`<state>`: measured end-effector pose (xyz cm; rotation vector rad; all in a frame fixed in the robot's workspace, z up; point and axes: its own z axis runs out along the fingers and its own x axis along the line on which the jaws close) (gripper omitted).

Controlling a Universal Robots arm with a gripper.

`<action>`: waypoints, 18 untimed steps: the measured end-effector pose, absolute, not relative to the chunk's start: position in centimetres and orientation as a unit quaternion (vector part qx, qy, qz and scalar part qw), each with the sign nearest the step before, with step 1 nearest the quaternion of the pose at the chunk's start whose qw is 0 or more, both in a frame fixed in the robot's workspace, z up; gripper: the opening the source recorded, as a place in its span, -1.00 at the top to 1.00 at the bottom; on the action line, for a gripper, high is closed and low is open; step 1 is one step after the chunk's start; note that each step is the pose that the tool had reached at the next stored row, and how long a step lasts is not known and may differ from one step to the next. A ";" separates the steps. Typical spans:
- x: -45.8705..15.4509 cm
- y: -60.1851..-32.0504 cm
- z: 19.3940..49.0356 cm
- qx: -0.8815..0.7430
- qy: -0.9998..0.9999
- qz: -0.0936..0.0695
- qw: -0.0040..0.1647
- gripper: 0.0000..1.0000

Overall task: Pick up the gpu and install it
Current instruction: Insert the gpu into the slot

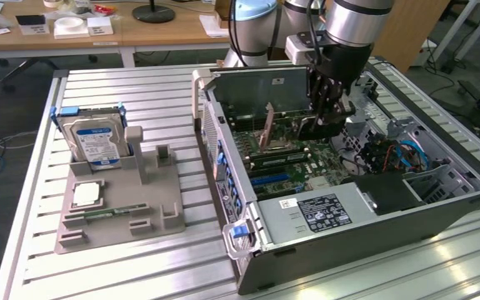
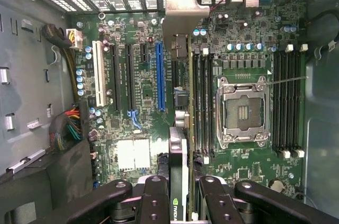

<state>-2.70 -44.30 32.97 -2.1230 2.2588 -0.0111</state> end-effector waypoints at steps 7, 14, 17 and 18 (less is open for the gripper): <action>-2.7 -44.3 32.9 -0.685 0.728 -0.003 0.021 0.47; -2.7 -44.3 32.6 -0.685 0.729 -0.004 0.021 0.47; -2.7 -44.3 32.6 -0.685 0.729 -0.004 0.021 0.47; -2.7 -44.3 32.6 -0.685 0.729 -0.004 0.021 0.47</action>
